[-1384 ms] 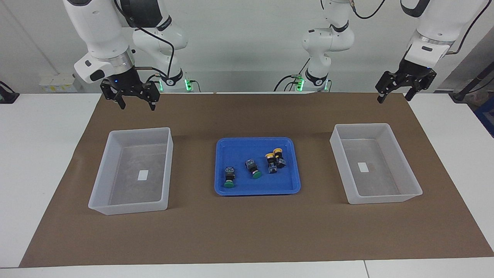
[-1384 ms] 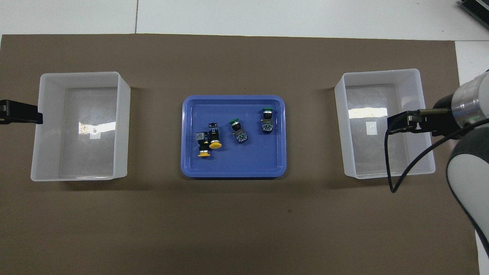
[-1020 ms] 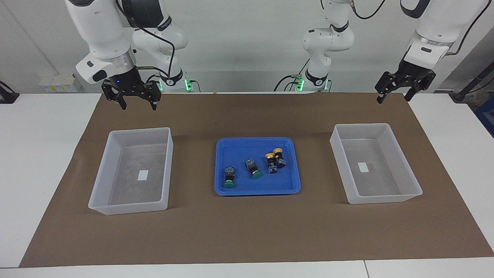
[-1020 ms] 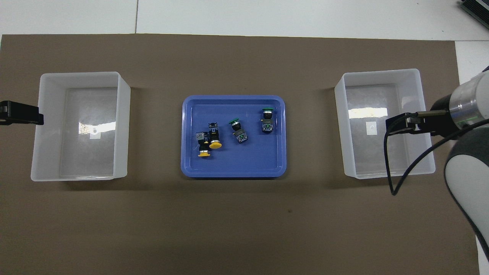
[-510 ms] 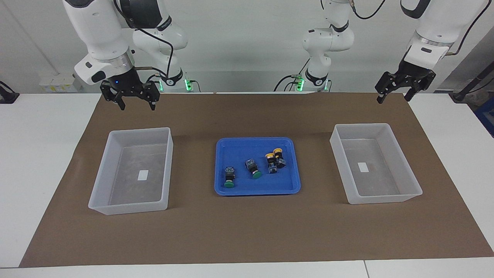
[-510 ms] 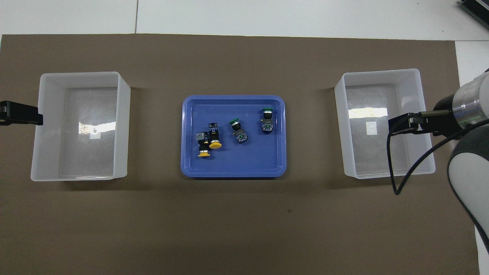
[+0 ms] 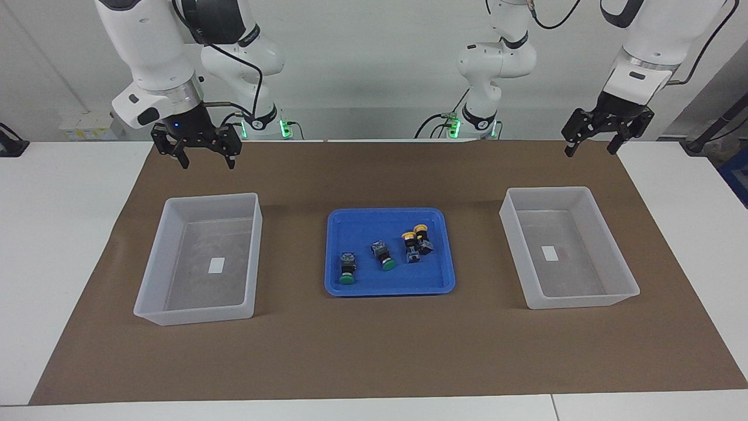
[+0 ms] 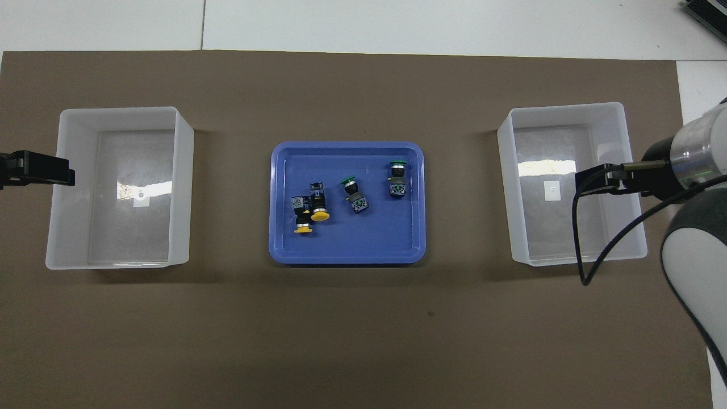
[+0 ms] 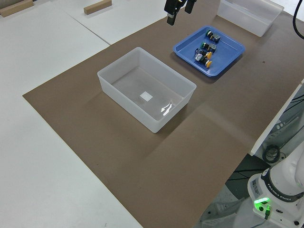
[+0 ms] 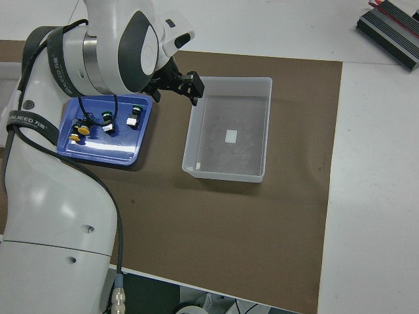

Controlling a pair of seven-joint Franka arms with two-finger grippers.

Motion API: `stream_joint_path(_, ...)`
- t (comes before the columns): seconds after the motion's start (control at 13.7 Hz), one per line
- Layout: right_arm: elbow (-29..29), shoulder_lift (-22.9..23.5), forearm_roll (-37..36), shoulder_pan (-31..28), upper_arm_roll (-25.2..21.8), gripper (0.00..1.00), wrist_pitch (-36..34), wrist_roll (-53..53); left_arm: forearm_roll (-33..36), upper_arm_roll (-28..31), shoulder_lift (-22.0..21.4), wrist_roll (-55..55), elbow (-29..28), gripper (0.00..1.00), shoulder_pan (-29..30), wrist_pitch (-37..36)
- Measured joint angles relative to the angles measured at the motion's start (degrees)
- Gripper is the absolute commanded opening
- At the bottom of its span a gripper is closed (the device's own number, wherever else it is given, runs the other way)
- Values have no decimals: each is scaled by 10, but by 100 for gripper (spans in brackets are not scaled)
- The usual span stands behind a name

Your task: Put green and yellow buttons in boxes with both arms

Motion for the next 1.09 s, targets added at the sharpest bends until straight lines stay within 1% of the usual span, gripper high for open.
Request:
stream_joint_path(0.15, -5, 0, 1, 2, 0, 100, 19, 1, 0, 0, 0, 1, -4, 100, -2, 2)
stream_joint_path(0.29, -13, 1, 2, 13, 1, 100, 44, 11, 0, 0, -3, 1, -18, 100, -15, 21)
stream_joint_path(0.51, -36, 15, 2, 55, 2, 100, 103, 63, -1, -1, -18, -32, -68, 100, -47, 81)
stream_joint_path(0.73, -48, 54, 2, 87, 3, 100, 169, 100, -1, -1, -38, -79, -122, 100, -72, 149)
stream_joint_path(0.87, -50, 92, 2, 111, 4, 100, 211, 124, -2, -2, -47, -109, -155, 100, -88, 186)
stream_joint_path(1.09, -51, 150, 1, 154, 4, 100, 274, 177, -2, -2, -48, -171, -192, 100, -123, 240)
